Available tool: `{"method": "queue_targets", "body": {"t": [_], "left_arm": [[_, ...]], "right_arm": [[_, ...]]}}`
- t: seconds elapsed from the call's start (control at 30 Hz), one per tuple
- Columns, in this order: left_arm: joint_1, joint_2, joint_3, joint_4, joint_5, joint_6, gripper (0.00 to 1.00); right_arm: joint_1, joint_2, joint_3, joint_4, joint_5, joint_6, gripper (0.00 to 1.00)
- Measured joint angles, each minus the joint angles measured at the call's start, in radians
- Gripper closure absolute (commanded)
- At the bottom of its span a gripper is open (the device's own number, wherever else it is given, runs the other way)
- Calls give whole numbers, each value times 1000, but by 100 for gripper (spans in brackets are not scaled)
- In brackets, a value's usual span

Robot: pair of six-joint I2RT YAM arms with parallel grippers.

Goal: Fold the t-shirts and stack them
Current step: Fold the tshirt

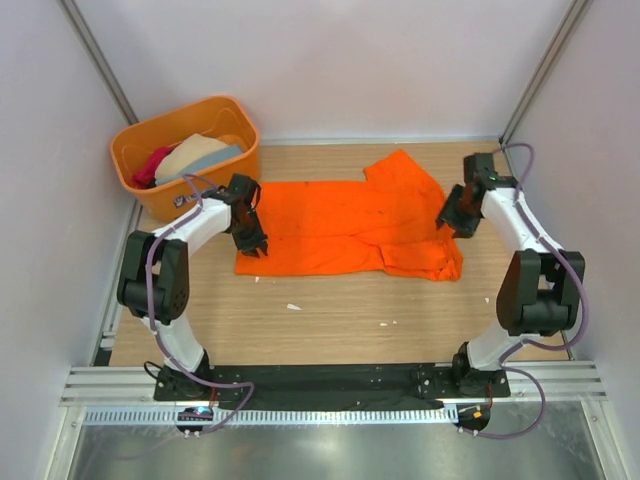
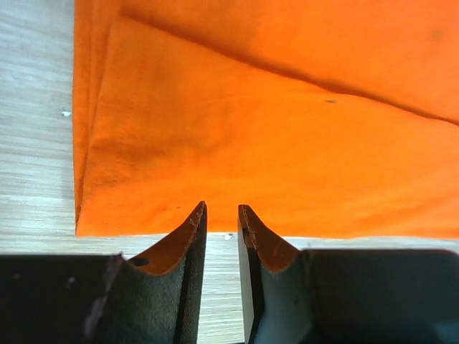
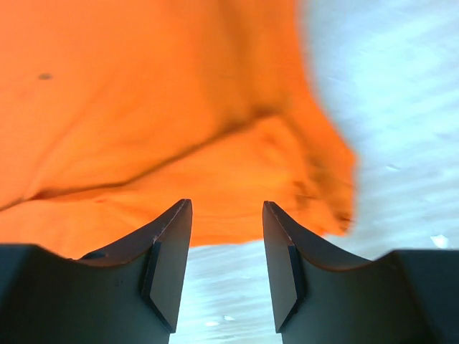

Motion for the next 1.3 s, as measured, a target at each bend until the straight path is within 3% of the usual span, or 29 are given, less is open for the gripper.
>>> {"method": "queue_targets", "body": {"t": [0.13, 0.2, 0.27, 0.37, 0.5, 1.03, 1.1, 1.23, 1.3], "left_arm": [[0, -29, 13, 4, 22, 9, 75], [0, -34, 12, 3, 27, 12, 75], [0, -34, 8, 3, 34, 17, 75], [0, -34, -3, 3, 35, 26, 75], [0, -34, -11, 1, 34, 36, 75], [0, 14, -11, -2, 30, 57, 78], [0, 39, -11, -3, 21, 58, 79], [4, 66, -13, -7, 5, 58, 79], [5, 66, -14, -6, 0, 58, 79]], "right_arm": [[-170, -51, -133, 5, -79, -21, 50], [-205, -47, -193, 13, -121, -20, 53], [-236, -46, -240, 6, -155, -19, 63], [-268, -46, -273, 9, -183, -10, 63], [-292, -46, -283, 5, -189, -5, 59], [-296, -8, -301, -4, -129, -52, 59], [-297, 26, -297, -4, -109, -62, 68], [-297, 72, -276, -13, -48, -80, 99], [-297, 75, -262, -22, -14, -85, 99]]}}
